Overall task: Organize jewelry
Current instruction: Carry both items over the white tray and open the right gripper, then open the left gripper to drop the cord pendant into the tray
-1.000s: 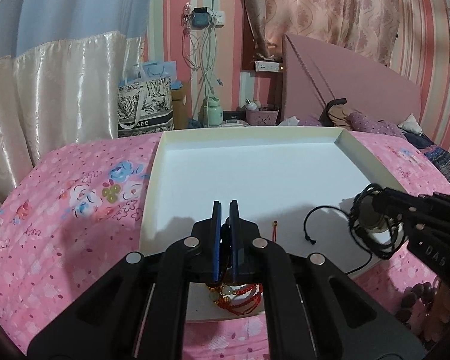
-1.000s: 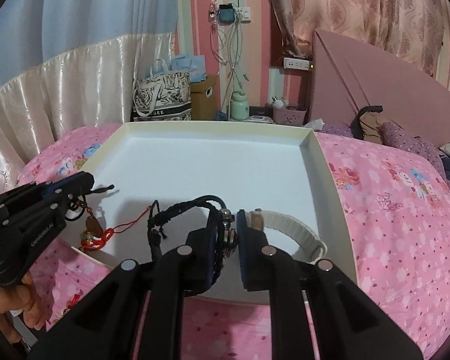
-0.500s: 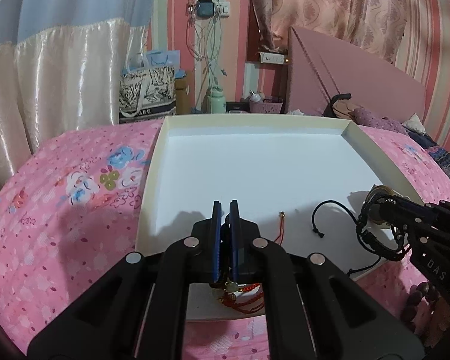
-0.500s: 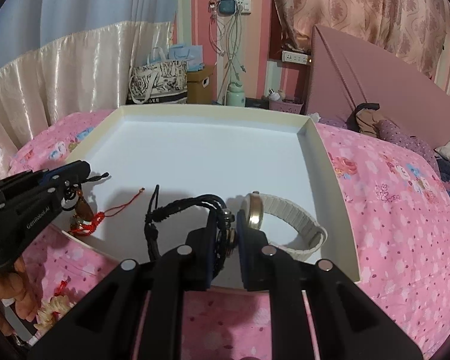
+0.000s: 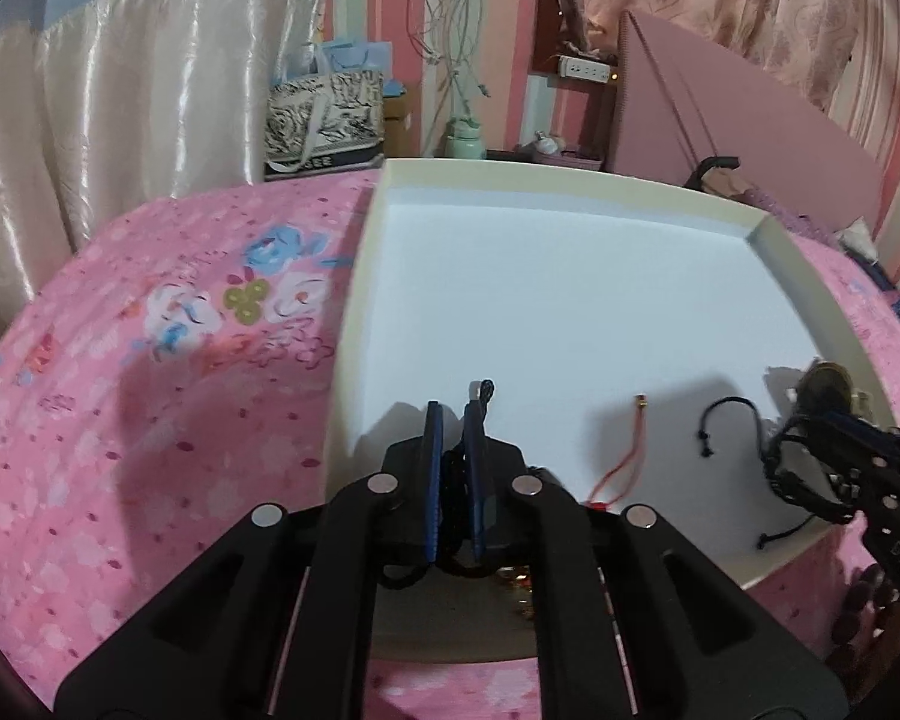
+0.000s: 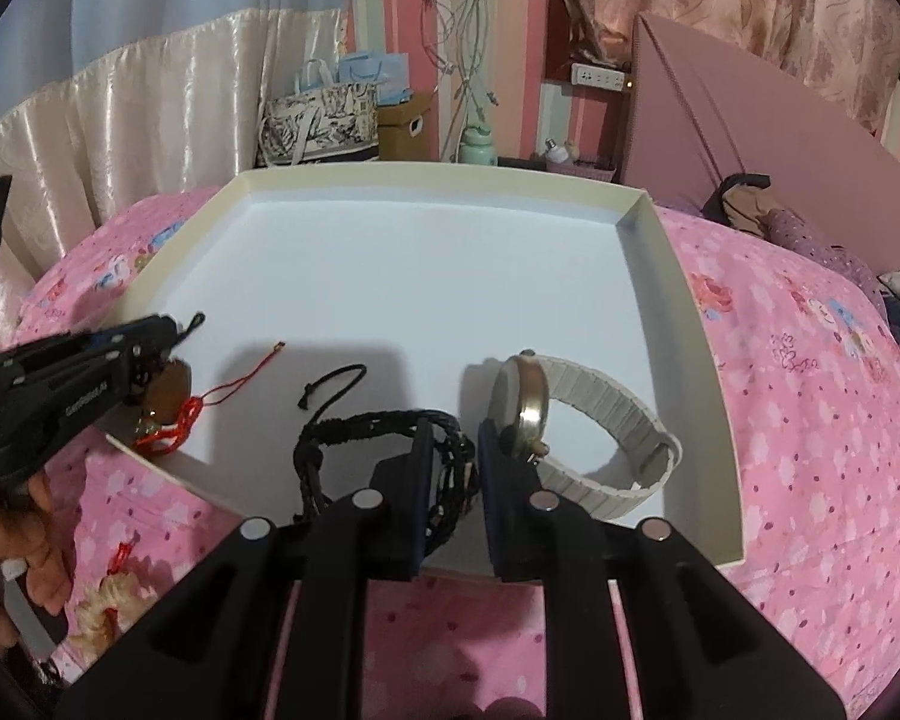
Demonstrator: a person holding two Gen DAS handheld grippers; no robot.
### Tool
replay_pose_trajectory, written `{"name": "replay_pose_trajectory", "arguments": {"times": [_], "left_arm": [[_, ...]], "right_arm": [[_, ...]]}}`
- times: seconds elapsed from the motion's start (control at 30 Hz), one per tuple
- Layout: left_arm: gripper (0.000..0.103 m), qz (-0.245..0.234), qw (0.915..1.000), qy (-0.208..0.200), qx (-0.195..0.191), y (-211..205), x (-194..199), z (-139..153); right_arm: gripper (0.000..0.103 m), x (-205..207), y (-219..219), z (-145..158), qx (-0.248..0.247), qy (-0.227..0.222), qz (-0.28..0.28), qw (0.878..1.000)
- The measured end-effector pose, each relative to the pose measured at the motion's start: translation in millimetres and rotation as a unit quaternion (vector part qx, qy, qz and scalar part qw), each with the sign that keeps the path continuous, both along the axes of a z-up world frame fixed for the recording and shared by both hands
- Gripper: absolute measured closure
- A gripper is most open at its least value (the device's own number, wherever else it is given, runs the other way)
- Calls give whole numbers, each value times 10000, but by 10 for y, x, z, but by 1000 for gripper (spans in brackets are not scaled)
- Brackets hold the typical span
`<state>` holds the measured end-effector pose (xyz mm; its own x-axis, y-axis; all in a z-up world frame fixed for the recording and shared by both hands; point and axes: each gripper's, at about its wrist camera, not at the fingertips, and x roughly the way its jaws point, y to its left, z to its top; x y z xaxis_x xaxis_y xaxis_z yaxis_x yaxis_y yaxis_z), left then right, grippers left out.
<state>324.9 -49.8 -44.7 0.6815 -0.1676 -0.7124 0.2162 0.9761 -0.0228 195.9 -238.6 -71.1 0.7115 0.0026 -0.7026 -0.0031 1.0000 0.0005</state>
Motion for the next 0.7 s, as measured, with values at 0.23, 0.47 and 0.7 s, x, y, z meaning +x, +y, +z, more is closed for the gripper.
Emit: {"name": "replay_pose_trajectory", "arguments": {"times": [0.23, 0.47, 0.7], "left_arm": [[97, -47, 10000, -33, 58, 23, -3, 17], [94, -84, 9999, -60, 100, -11, 26, 27], [22, -386, 9974, -454, 410, -194, -106, 96]], "right_arm": [[87, -14, -13, -9, 133, 5, 65, 9999], [85, -45, -19, -10, 109, -68, 21, 9999], [57, -70, -101, 6, 306, -155, 42, 9994]]}}
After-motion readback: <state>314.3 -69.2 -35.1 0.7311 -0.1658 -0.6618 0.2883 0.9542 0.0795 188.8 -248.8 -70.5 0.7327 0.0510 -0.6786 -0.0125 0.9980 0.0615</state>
